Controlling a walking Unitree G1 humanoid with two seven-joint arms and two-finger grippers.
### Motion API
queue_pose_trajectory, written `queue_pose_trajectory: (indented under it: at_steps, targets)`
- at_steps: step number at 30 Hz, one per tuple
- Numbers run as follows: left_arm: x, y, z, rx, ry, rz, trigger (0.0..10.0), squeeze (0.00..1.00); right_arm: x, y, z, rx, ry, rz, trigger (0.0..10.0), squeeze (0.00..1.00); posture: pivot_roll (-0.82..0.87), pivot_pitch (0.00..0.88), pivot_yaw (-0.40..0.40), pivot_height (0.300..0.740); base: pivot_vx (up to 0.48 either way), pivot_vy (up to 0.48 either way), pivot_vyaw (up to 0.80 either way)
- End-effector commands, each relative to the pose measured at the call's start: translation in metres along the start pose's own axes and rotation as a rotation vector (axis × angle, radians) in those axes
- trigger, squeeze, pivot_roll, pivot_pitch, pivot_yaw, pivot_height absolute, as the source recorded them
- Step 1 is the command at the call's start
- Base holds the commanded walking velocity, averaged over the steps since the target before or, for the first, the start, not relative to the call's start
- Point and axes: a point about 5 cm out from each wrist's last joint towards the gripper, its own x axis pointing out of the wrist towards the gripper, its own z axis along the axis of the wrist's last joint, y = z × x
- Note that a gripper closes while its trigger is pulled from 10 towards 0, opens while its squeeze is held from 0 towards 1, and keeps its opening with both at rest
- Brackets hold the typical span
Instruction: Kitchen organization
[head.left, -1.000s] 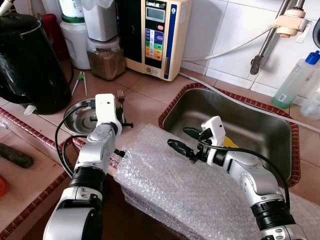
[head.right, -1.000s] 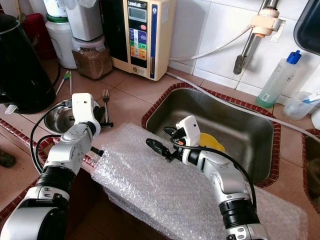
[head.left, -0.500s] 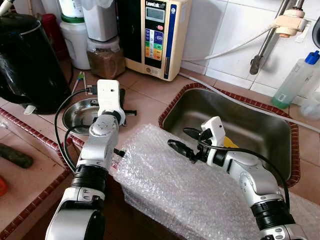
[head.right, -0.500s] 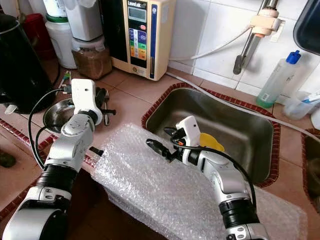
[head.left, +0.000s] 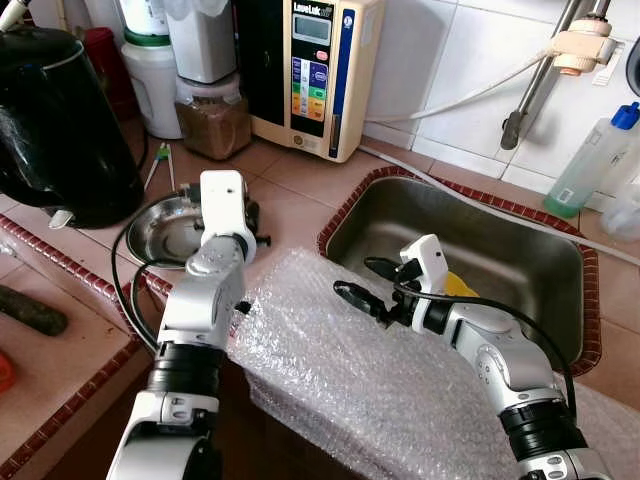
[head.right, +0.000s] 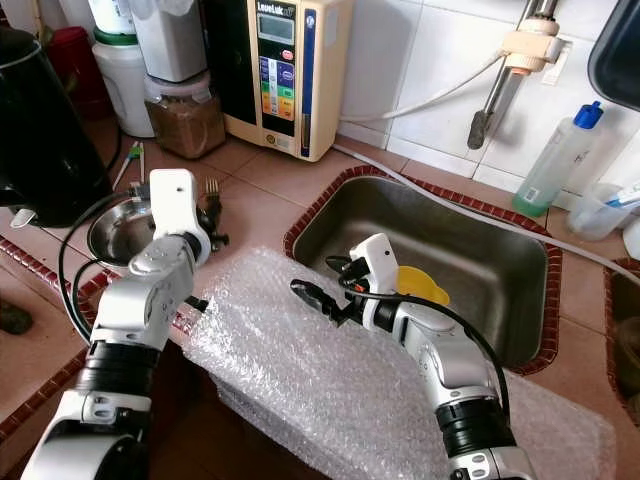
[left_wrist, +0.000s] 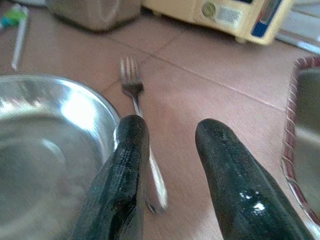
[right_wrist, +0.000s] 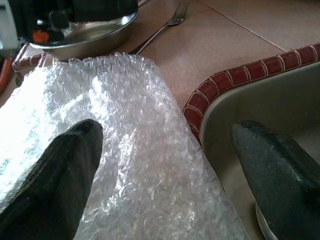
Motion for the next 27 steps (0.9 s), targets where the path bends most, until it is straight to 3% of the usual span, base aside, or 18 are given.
queue_pose_trajectory:
  at_steps: [1,5,13,25,26,27]
  targets:
    - [-0.003,0.001,0.002,-0.002,-0.004,0.017,10.0,1.0,0.002,0.0,0.003,-0.021,0.0,0.01,10.0,0.0,-0.01,0.0,-0.05,0.74,0.0,0.0,0.0]
    - [-0.007,0.004,-0.004,-0.035,0.032,0.051,10.0,1.0,0.003,0.001,0.002,-0.021,0.004,0.009,10.0,0.0,-0.02,0.0,-0.048,0.74,0.0,0.0,0.0]
    - [-0.009,0.011,0.002,-0.02,0.023,0.077,10.0,1.0,0.002,0.0,0.001,-0.023,0.009,0.01,10.0,0.0,-0.01,0.0,-0.049,0.74,0.0,0.0,0.0]
    - [-0.01,0.016,-0.018,-0.014,0.106,0.084,10.0,1.0,0.002,0.0,0.001,-0.027,0.012,0.013,10.0,0.0,-0.02,0.0,-0.051,0.74,0.0,0.0,0.0]
    - [-0.009,0.016,-0.019,-0.014,0.109,0.083,10.0,0.3,0.002,0.0,0.0,-0.028,0.013,0.013,10.0,0.0,-0.02,0.0,-0.052,0.74,0.0,0.0,0.0]
    - [-0.009,0.016,-0.019,-0.014,0.111,0.083,10.0,0.3,0.002,0.0,0.0,-0.029,0.014,0.012,10.0,0.0,-0.02,0.0,-0.052,0.74,0.0,0.0,0.0]
